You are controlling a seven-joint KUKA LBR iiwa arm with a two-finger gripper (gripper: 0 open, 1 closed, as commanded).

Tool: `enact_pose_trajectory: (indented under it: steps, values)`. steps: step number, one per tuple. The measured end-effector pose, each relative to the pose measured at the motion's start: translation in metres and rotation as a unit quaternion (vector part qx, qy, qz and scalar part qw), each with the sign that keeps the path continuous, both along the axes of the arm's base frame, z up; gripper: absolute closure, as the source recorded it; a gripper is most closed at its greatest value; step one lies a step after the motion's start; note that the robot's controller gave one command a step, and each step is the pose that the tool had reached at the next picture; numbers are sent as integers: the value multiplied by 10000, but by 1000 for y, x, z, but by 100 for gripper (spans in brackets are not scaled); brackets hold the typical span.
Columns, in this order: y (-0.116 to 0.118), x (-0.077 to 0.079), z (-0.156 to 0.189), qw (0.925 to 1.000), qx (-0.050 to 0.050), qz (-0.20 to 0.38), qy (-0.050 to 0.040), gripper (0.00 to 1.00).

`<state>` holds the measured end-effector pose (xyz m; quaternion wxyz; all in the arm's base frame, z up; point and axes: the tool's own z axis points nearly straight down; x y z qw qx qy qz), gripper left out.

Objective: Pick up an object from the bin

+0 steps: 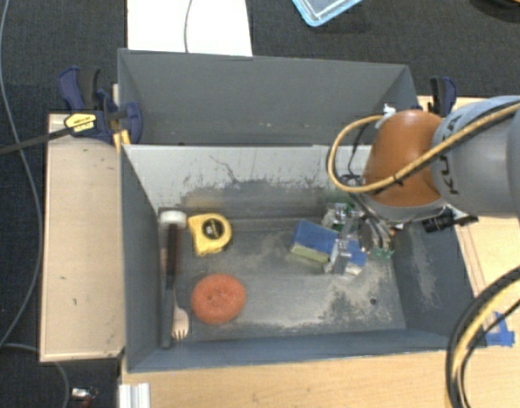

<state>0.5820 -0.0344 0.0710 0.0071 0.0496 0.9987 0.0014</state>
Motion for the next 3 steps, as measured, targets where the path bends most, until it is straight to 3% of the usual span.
enact_pose_trajectory:
  steps: [3]
  values:
    - [0, 0, 0, 10000, 0, -5, 0, 100]
